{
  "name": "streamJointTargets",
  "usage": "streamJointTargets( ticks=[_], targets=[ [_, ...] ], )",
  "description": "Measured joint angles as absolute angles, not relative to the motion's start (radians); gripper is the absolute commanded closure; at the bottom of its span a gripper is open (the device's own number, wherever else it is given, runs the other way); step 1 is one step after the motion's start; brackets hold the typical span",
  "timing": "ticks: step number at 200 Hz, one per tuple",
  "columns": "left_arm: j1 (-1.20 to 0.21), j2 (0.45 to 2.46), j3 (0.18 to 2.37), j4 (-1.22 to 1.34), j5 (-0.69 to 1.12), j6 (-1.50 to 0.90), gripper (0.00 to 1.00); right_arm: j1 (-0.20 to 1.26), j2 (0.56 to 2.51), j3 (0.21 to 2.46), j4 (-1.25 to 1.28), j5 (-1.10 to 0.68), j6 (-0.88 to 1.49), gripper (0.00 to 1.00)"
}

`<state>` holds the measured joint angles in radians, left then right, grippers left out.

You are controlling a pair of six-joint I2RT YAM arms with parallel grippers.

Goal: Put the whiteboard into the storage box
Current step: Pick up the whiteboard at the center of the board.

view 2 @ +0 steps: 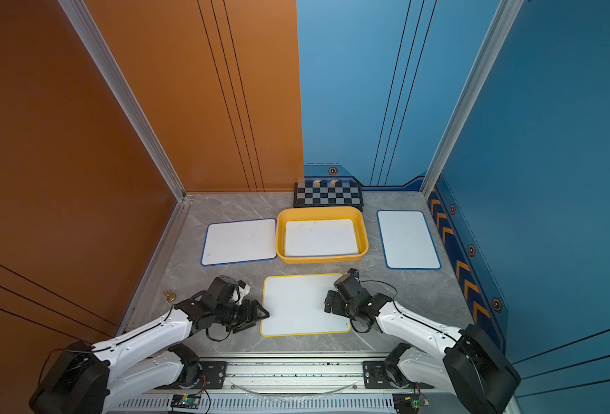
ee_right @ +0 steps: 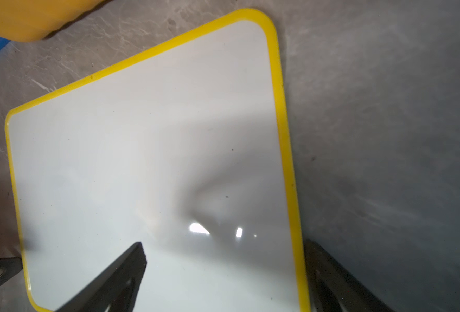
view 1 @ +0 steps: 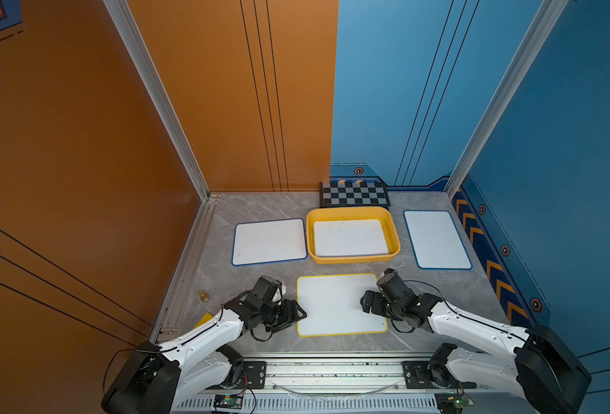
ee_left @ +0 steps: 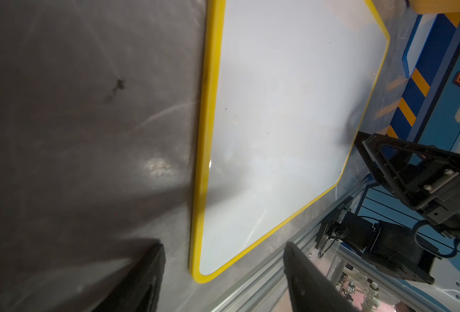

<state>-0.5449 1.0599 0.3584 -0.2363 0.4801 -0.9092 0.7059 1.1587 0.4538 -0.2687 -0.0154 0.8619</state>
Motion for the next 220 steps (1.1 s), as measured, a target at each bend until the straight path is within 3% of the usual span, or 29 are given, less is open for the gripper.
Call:
streamJointTargets(
  ticks=[74, 123, 220],
  targets=[
    [-0.615, 1.258, 0.500, -0.249, 0.454, -0.905, 0.28, 0.665, 1.159, 0.455, -0.267, -0.045, 0.854, 0.07],
    [-0.594, 1.262, 0.419, -0.039, 0.518, -0.978, 0.28, 0.650, 1.159, 0.416, -0.211, 0.022, 0.834, 0.07],
    [-0.544, 1.249, 0.371, 0.062, 0.587, -1.002, 0.34, 0.638, 1.085, 0.360, -0.124, 0.017, 0.827, 0.07]
  ],
)
